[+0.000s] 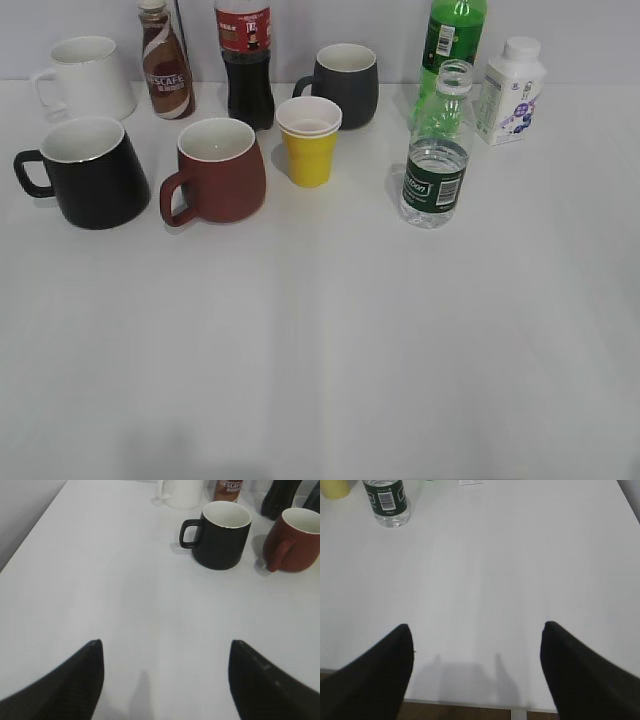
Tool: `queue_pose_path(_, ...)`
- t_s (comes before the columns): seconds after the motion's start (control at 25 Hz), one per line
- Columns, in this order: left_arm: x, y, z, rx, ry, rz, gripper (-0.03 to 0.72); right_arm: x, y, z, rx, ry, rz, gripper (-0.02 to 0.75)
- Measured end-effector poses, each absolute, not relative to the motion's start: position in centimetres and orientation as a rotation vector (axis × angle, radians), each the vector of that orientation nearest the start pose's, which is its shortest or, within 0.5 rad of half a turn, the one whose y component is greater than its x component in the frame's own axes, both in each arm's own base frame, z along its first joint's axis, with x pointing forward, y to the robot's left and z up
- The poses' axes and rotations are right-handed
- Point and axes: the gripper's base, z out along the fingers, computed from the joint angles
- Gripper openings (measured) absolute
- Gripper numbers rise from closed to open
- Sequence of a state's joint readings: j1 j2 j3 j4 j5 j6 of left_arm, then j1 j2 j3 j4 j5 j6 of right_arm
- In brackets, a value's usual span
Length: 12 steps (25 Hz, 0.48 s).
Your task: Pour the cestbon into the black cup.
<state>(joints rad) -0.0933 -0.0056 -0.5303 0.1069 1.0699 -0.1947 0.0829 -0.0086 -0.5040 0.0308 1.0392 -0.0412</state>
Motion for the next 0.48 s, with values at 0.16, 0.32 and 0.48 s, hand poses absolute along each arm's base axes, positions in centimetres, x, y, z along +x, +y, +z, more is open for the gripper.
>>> queue_pose_path(0.16, -0.92, 0.94, 28.52, -0.110, 2.010, -0.056, 0.585, -0.60, 0.19, 28.01, -0.126, 2.006, 0.063, 0.593)
queue_pose_path(0.32, -0.92, 0.94, 28.52, -0.110, 2.010, -0.056, 0.585, -0.60, 0.19, 28.02, -0.126, 2.005, 0.063, 0.593)
queue_pose_path(0.48, -0.92, 0.94, 28.52, -0.110, 2.010, -0.056, 0.585, -0.60, 0.19, 28.02, -0.126, 2.005, 0.063, 0.592)
